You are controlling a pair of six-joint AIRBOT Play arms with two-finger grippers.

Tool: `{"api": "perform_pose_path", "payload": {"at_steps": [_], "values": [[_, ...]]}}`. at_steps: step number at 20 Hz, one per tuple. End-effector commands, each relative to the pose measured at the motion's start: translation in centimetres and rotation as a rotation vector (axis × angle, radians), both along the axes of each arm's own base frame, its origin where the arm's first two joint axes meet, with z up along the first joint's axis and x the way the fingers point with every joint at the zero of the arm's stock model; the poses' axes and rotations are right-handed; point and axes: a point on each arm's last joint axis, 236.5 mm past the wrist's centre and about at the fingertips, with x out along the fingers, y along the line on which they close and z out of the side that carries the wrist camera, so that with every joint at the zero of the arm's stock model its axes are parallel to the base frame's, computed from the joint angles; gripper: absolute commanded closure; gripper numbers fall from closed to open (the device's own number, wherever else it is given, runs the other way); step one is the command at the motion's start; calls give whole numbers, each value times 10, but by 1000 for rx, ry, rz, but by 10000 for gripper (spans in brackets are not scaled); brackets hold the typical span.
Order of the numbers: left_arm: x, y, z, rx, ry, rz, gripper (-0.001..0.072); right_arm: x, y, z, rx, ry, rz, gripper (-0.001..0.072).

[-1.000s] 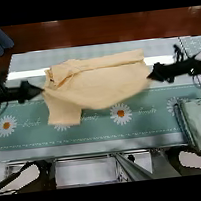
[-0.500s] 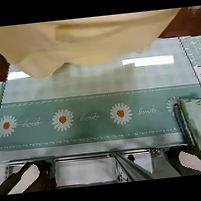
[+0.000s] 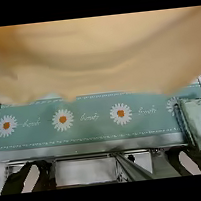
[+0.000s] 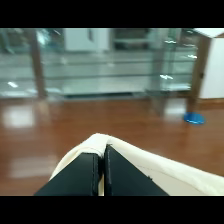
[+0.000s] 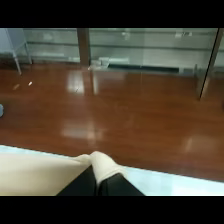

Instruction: Fold the shirts.

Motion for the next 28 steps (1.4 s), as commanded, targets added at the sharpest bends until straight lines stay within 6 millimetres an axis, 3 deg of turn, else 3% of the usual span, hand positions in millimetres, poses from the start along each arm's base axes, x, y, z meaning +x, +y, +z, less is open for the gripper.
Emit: {"api": "perform_pose_path", "payload": {"at_steps": [1, 3, 5, 9, 14, 19, 21, 24, 28], "values": [[-44, 14, -4, 53, -7, 74, 682, -47, 5, -1, -21, -18, -15, 682], [-41, 19, -24, 55, 58, 59, 682, -55, 6, -17, -31, 49, -10, 682], [-20, 23, -57, 71, 166, 57, 682, -48, 5, -43, -30, 154, -3, 682], [43, 21, -152, 82, 430, 54, 682, -4, 4, -116, 14, 393, 41, 682], [139, 16, -271, 27, 682, 67, 681, 88, -14, -237, 132, 603, 4, 682], [228, 11, -355, -18, 799, 84, 681, 198, -33, -340, 267, 758, -53, 682], [260, 9, -386, -85, 809, 107, 681, 242, -32, -373, 367, 780, -57, 682], [296, 6, -427, -217, 816, 154, 681, 299, -34, -407, 462, 795, -54, 682], [314, -2, -477, -321, 882, 172, 681, 338, -30, -450, 517, 866, -44, 682]]}}
